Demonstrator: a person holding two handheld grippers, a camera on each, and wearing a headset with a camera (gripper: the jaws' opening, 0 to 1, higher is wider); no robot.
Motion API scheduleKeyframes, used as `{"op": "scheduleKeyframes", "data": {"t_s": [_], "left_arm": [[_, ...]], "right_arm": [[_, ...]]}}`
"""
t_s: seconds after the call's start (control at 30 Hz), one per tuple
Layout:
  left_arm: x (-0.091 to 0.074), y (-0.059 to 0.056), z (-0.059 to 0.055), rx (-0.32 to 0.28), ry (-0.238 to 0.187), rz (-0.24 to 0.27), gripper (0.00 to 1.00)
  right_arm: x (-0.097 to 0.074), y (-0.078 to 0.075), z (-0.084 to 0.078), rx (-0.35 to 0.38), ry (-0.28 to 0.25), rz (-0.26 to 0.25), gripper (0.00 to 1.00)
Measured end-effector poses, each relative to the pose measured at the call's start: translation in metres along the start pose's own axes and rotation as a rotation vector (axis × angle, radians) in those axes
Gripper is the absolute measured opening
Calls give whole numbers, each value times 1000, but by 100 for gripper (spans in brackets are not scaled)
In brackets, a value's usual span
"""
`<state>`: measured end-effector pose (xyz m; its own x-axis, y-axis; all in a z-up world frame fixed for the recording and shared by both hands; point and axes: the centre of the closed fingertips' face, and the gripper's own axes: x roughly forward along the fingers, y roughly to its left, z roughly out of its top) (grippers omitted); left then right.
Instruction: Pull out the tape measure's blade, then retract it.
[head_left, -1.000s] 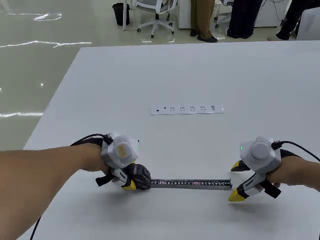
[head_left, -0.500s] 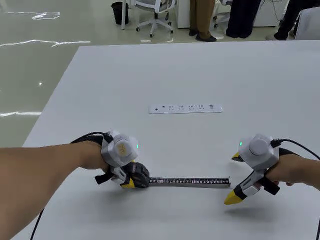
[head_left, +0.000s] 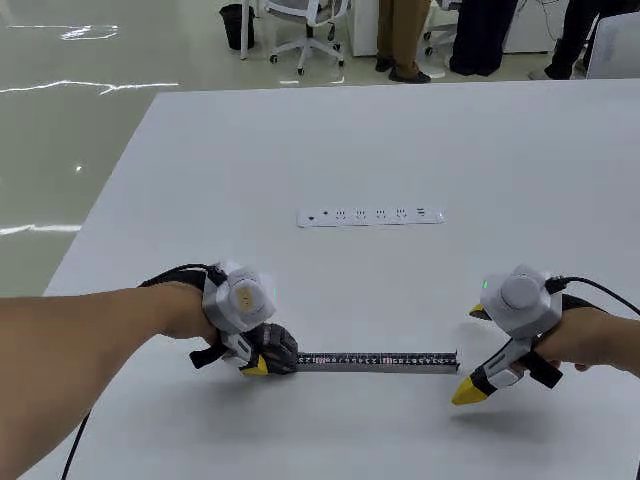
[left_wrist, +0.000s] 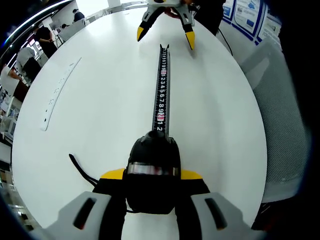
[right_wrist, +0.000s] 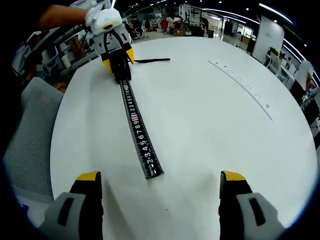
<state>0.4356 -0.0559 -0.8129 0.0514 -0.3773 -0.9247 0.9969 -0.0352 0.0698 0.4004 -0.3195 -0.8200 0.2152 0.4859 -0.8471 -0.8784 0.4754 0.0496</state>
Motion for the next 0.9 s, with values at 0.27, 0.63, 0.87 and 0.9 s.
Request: {"op": "scheduleKeyframes", "data": {"t_s": [0.27,0.63,0.87,0.9], "left_arm": [[-1,0,-1,5,3,-11,32],[0,-1,1,15,6,-2,33],[-4,2,1,-147,-51,35,36],[-7,3,4,-163,-75,41,38]], "right_arm": [[0,1,0,3,-1,-5,100],[-2,-1,-3,20,-10,-25,100],[-14,-11,8,106,-108,-105,100],[-16,-9,9,101,-110,-102,100]]}}
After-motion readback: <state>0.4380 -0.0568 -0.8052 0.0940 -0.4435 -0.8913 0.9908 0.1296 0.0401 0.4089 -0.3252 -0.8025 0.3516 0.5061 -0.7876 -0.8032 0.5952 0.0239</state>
